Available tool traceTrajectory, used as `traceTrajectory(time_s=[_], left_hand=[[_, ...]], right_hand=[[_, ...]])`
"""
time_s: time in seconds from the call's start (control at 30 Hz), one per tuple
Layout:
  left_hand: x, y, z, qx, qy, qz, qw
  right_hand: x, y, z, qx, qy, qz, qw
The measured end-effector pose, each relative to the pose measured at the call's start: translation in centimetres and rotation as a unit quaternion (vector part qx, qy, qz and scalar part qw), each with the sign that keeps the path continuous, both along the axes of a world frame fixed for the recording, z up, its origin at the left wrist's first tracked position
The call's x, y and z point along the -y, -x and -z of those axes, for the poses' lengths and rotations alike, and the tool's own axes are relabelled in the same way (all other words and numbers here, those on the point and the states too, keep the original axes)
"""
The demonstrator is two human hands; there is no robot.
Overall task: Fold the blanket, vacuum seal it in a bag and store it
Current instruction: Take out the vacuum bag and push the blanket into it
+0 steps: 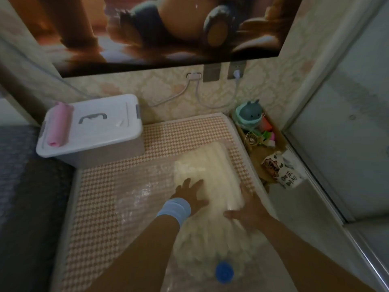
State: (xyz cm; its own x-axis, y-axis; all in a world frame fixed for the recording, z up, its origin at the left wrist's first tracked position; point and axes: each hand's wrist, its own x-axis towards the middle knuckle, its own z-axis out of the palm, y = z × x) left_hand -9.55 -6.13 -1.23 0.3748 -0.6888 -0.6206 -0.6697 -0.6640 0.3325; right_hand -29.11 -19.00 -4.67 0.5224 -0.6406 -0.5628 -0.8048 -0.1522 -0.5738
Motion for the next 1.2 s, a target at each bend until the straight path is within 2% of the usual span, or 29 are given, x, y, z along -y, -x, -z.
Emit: traceTrajectory(time_s=[0.03, 0.1, 0.2, 0.37, 0.53, 0.7, 0.8, 0.9, 0.97, 1.07, 1.2], left_hand=[[-0.1, 0.3, 1.5, -0.008, -0.01, -0.018, 1.0], [-0.1, 0.7, 4.5, -0.013, -0.006, -0.037, 0.999], [0.9, -0.2, 7.4, -0.027, 0.065, -0.061, 0.996], [4.3, -4.7, 8.4, 0.022, 0.139, -0.086, 0.986], [5.5, -7.4, 9.1, 0.153, 0.134, -0.079, 0.976], [5.0, -7.0, 10.4, 0.169, 0.161, -0.095, 0.968], [3.3, -6.2, 10.6, 0.147, 0.188, -0.113, 0.964], [0.1, -4.8, 11.2, 0.126, 0.189, -0.103, 0.969], [-3.3, -3.0, 11.5, 0.129, 0.198, -0.092, 0.967], [-8.7, -0.4, 13.0, 0.145, 0.149, -0.071, 0.976], [-15.1, 1.7, 17.5, 0.172, 0.027, -0.068, 0.982]], right_hand=[[-0.2, 0.0, 1.1, 0.044, -0.026, 0.011, 0.999], [-0.8, -0.3, 3.0, 0.106, -0.01, 0.025, 0.994], [0.1, -1.8, 4.8, 0.145, 0.031, 0.04, 0.988], [4.5, -6.6, 5.8, 0.196, 0.077, 0.016, 0.977], [8.0, -9.8, 5.5, 0.178, 0.109, -0.058, 0.976], [8.6, -9.6, 5.4, 0.165, 0.118, -0.089, 0.975], [7.1, -8.8, 5.8, 0.12, 0.243, -0.106, 0.957], [3.6, -7.3, 5.8, 0.088, 0.414, -0.143, 0.894], [-0.5, -5.6, 5.8, 0.087, 0.446, -0.178, 0.873], [-5.8, -2.5, 8.5, 0.049, 0.434, -0.245, 0.865], [-9.5, 1.8, 12.1, -0.025, 0.439, -0.248, 0.863]])
